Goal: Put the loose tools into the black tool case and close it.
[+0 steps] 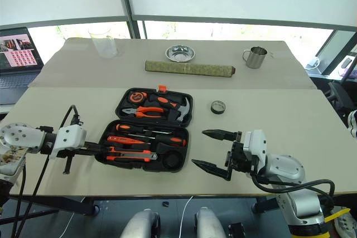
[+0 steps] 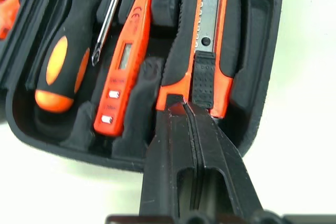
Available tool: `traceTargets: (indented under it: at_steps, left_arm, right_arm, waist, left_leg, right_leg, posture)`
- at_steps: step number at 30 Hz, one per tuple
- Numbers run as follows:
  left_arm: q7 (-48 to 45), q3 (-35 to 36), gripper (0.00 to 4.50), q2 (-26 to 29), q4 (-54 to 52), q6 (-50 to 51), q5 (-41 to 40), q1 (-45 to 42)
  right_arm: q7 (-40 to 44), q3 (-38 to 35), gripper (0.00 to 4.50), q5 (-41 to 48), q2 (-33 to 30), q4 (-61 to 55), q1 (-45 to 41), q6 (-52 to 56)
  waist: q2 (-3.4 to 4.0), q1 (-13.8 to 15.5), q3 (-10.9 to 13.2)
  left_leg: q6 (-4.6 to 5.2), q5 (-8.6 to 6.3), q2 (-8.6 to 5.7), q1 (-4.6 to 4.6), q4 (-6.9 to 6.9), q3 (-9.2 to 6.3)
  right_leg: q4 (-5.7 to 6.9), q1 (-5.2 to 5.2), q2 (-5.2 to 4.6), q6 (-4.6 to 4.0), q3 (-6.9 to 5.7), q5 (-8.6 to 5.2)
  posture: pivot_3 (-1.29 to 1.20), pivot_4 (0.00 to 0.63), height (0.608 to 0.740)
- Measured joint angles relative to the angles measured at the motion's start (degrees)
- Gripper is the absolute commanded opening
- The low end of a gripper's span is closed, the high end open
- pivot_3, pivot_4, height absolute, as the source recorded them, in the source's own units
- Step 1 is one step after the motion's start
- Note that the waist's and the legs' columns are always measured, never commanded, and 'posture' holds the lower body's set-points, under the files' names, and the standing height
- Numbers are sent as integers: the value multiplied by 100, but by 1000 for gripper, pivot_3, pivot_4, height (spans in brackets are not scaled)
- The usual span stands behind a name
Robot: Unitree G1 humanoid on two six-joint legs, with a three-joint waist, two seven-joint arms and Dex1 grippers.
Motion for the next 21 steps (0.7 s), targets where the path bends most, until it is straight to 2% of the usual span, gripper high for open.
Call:
traceTargets:
  at_steps: [6,10,21]
  left_arm:
    - [20,145,38,-349,-676,613,-745,-37]
    - [158,158,38,-490,-1035,976,-867,-102]
    - [702,-652,38,-1166,-653,785,186,-141]
  right_arm:
    - [0,-2,4500,3,-4,-1,-4,0]
    - [-1,-2,4500,4,-7,-2,-4,1]
    - [-57,-7,4500,3,-7,-10,-4,1]
  waist:
    - [-24,-6,14]
    - [-25,-8,15]
    - [-29,23,17]
  left_leg:
    - [0,0,0,0,2,-4]
    - [0,0,-2,0,2,-4]
    - [0,0,-6,2,3,-6]
  right_leg:
    - [0,1,2,0,-1,0]
    - [-2,2,2,1,-1,0]
    - [-3,8,1,1,-1,0]
  posture:
    - [0,150,740]
    - [0,150,740]
    - [0,150,740]
